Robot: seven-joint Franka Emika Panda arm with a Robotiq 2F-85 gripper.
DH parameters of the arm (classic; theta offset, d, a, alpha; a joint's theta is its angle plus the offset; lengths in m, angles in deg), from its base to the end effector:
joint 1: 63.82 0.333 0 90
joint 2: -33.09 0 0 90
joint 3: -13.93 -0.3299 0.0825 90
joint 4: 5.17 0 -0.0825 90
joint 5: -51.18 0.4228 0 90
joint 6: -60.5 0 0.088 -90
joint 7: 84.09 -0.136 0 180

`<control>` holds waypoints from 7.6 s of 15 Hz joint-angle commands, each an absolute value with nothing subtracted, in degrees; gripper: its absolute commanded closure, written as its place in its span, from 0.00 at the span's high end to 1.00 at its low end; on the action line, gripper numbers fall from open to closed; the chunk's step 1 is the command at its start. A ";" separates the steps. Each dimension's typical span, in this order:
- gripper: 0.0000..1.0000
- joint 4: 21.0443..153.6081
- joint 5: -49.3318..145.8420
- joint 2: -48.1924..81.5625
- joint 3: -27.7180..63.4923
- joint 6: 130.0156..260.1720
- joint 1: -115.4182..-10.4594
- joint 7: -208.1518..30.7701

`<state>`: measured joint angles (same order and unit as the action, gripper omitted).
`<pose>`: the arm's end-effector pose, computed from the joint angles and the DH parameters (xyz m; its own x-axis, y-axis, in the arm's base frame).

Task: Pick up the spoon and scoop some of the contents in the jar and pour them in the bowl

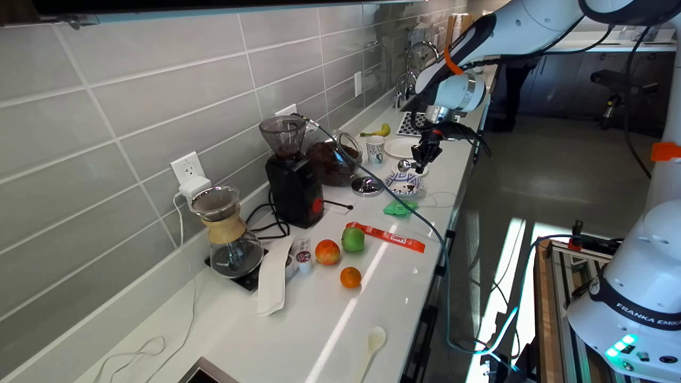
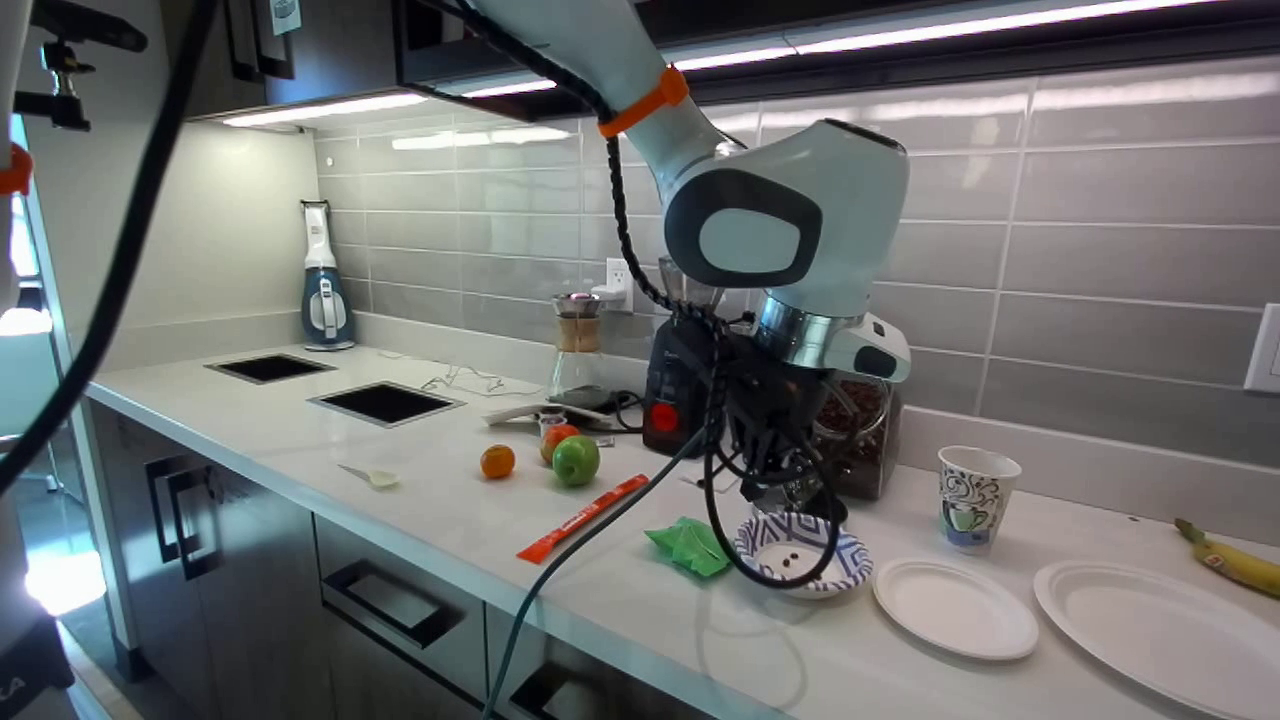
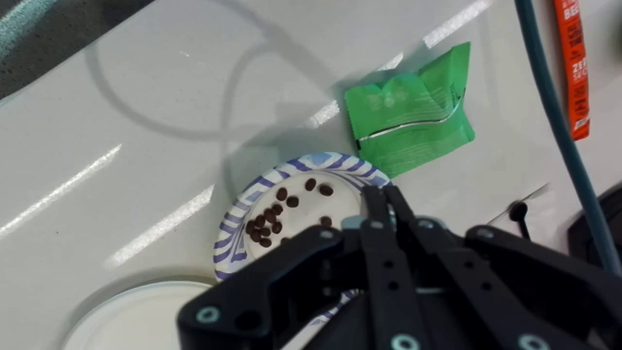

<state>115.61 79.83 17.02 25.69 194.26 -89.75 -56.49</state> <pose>0.4888 -0.3556 0.2402 0.8597 -0.5081 0.0519 -0.4742 -0.8318 -0.2886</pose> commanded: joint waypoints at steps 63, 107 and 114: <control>0.01 90.70 -45.91 -5.80 36.12 219.76 -68.75 -114.42; 1.00 104.39 15.01 12.97 19.24 208.99 -85.21 -66.62; 1.00 107.08 37.12 19.32 20.18 206.07 -84.87 -53.99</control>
